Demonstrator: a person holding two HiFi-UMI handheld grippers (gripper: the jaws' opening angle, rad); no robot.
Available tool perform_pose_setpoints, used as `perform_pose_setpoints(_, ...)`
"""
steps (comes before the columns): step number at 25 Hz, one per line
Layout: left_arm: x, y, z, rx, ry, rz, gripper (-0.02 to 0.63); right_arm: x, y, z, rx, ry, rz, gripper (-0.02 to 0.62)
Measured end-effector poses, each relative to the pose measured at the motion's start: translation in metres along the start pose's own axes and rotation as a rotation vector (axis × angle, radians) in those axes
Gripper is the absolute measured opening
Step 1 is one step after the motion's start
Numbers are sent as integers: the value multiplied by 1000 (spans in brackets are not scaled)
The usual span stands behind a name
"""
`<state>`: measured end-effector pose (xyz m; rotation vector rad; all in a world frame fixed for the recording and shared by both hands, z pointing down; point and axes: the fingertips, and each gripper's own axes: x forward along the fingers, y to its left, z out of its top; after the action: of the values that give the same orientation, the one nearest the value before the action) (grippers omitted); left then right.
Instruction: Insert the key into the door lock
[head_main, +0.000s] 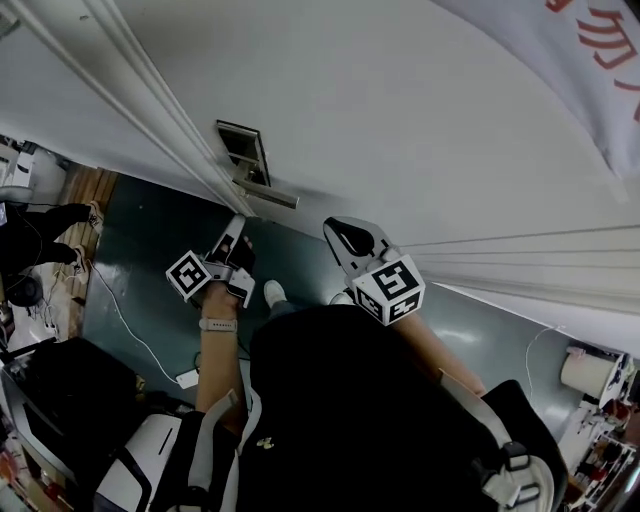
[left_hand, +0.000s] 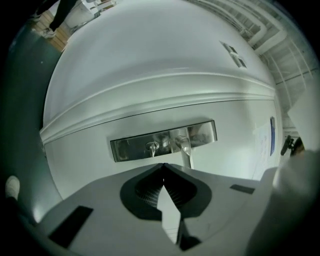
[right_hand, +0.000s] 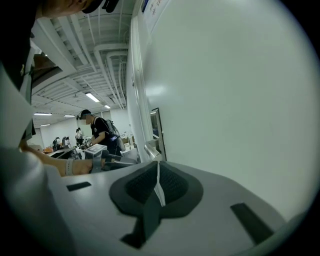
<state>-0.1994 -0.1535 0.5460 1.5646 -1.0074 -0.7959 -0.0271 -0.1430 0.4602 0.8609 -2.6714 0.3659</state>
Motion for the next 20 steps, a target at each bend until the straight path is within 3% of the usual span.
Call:
perform_pose_setpoints(4,-18,-14,-4,127,-6,18,9,3,11,2,-15,1,49,25)
perform_pose_setpoints(12,-65,-31,1,382,-57,144,9,13,41,6,-63,3,162,25)
perform_pose_setpoints(20,-111,-57,6,575,-146,265,9,17,74,15,-116,-1,258,25)
